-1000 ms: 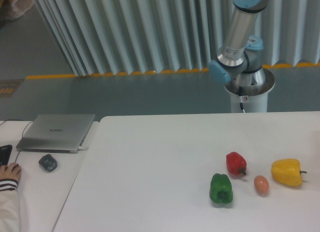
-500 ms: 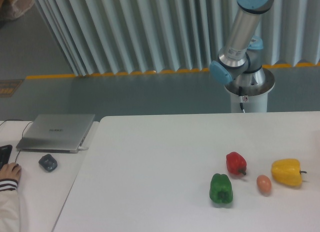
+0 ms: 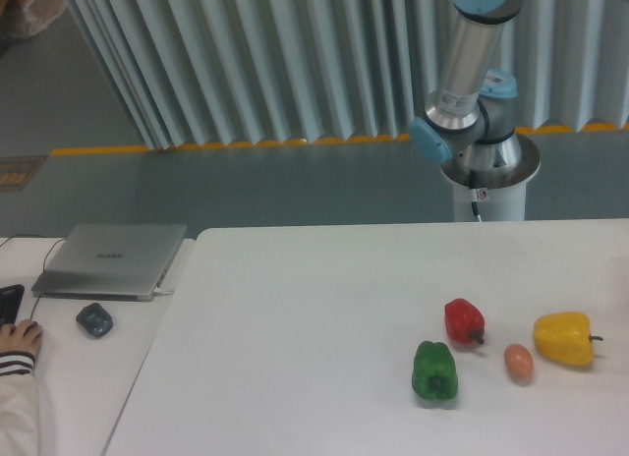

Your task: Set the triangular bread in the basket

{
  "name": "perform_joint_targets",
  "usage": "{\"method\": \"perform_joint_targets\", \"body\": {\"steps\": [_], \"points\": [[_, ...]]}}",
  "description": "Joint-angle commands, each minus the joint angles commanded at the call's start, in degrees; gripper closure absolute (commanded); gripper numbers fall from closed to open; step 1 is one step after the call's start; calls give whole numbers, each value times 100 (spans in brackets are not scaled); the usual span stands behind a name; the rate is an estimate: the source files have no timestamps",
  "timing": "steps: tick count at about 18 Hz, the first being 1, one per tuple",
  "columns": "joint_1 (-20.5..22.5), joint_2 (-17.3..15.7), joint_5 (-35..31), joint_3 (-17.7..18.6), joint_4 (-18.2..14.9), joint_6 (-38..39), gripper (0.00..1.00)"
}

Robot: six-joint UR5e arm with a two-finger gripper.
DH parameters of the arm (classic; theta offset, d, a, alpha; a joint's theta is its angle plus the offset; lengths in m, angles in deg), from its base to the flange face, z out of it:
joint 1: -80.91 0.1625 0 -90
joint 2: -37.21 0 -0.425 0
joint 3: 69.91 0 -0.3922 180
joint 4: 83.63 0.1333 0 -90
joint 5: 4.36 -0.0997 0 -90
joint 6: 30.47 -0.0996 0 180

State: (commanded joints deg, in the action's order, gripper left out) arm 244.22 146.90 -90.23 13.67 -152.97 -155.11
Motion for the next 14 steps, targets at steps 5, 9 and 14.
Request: {"method": "perform_joint_targets", "body": {"steps": [5, 9, 14], "points": [[-483, -44, -52, -35, 26, 730, 0], [-729, -53, -61, -35, 44, 897, 0], [-1221, -44, -289, -53, 62, 1301, 0]]}}
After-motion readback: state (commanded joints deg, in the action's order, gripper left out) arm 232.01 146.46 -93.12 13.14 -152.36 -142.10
